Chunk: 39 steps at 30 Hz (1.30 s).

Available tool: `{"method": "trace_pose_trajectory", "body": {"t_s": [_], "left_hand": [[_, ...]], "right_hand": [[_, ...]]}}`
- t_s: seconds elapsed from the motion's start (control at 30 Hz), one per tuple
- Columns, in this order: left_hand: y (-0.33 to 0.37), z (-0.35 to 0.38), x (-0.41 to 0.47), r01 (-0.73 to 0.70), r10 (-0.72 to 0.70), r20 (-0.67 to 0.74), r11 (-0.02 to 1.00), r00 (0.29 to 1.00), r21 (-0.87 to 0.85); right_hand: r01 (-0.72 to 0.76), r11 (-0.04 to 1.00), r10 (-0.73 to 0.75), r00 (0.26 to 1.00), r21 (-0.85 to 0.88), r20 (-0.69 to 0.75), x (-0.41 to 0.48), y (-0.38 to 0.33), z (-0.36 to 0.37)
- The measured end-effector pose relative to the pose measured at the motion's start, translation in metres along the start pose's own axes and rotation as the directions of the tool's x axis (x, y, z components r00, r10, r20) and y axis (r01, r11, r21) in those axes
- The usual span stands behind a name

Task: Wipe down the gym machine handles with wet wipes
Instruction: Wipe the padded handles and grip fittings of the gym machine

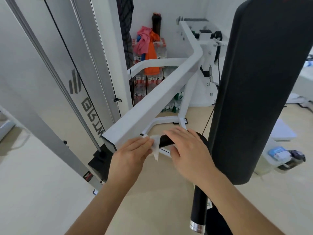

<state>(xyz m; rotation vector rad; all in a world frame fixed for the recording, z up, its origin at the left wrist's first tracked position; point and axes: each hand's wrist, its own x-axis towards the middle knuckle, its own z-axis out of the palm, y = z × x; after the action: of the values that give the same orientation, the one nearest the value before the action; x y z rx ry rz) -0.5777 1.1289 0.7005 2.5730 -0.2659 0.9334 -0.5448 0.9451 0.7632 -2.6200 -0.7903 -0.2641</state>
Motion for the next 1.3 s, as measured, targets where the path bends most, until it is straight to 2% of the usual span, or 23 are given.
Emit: {"method": "trace_pose_trajectory", "body": {"t_s": [0.13,0.2,0.23,0.27,0.3,0.33,0.37,0.4,0.43,0.5,0.57,0.63,0.7,0.77,0.83,0.93,1.03,1.13,1.3], "left_hand": [[-0.007,-0.019,-0.005,0.064,-0.066,0.019,0.995,0.998,0.077],[0.005,-0.034,0.005,0.254,-0.26,0.097,0.965,0.961,0.065],[0.014,-0.043,0.011,0.382,-0.377,0.152,0.924,0.914,-0.01],[0.023,-0.052,0.014,0.494,-0.452,0.247,0.857,0.857,-0.147],[0.031,-0.06,0.015,0.585,-0.464,0.377,0.739,0.802,-0.335],[0.04,-0.068,0.015,0.654,-0.413,0.515,0.573,0.751,-0.493],[0.048,-0.074,0.014,0.691,-0.362,0.591,0.445,0.721,-0.569],[0.05,-0.075,0.01,0.71,-0.362,0.61,0.364,0.704,-0.603],[0.048,-0.073,0.005,0.725,-0.415,0.599,0.308,0.685,-0.616],[0.041,-0.065,0.0,0.755,-0.562,0.546,0.244,0.622,-0.609],[0.035,-0.06,-0.005,0.752,-0.624,0.465,0.333,0.628,-0.568],[0.038,-0.057,-0.01,0.7,-0.608,0.36,0.531,0.708,-0.478],[0.044,-0.055,-0.013,0.564,-0.496,0.273,0.756,0.825,-0.332],[0.043,-0.05,-0.015,0.402,-0.344,0.248,0.882,0.906,-0.245],[0.037,-0.045,-0.015,0.33,-0.272,0.244,0.914,0.931,-0.238],[0.035,-0.04,-0.011,0.313,-0.259,0.221,0.913,0.94,-0.261],[0.034,-0.035,-0.007,0.317,-0.267,0.229,0.924,0.936,-0.217],[0.028,-0.034,-0.005,0.293,-0.245,0.238,0.937,0.94,-0.193],[0.018,-0.027,-0.011,0.158,-0.117,0.205,0.967,0.972,-0.198]], "right_hand": [[-0.09,0.985,0.1,0.993,0.144,-0.068,-0.018,-0.014,-0.002],[-0.19,0.941,0.219,0.973,0.28,-0.075,-0.028,-0.023,-0.005],[-0.25,0.889,0.28,0.96,0.384,-0.022,-0.032,-0.028,-0.007],[-0.331,0.787,0.33,0.939,0.521,0.097,-0.035,-0.034,-0.012],[-0.433,0.6,0.336,0.9,0.673,0.28,-0.036,-0.042,-0.019],[-0.53,0.363,0.273,0.847,0.766,0.457,-0.037,-0.049,-0.023],[-0.594,0.185,0.203,0.802,0.783,0.561,-0.037,-0.054,-0.026],[-0.617,0.109,0.171,0.784,0.78,0.597,-0.038,-0.058,-0.026],[-0.625,0.075,0.205,0.772,0.777,0.601,-0.039,-0.06,-0.022],[-0.633,-0.034,0.346,0.719,0.774,0.603,-0.04,-0.062,-0.009],[-0.594,-0.229,0.406,0.662,0.771,0.63,-0.039,-0.066,0.003],[-0.474,-0.457,0.429,0.624,0.753,0.653,-0.036,-0.073,0.013],[-0.35,-0.597,0.444,0.606,0.722,0.66,-0.034,-0.08,0.02],[-0.264,-0.66,0.467,0.588,0.703,0.66,-0.035,-0.086,0.025],[-0.177,-0.674,0.519,0.578,0.717,0.63,-0.035,-0.087,0.029],[-0.035,-0.682,0.612,0.519,0.731,0.596,-0.029,-0.085,0.042],[-0.05,-0.691,0.603,0.509,0.721,0.614,-0.017,-0.098,0.053],[0.028,-0.748,0.566,0.548,0.663,0.616,-0.013,-0.11,0.052],[0.073,-0.724,0.613,0.524,0.686,0.591,-0.01,-0.106,0.055]]}}
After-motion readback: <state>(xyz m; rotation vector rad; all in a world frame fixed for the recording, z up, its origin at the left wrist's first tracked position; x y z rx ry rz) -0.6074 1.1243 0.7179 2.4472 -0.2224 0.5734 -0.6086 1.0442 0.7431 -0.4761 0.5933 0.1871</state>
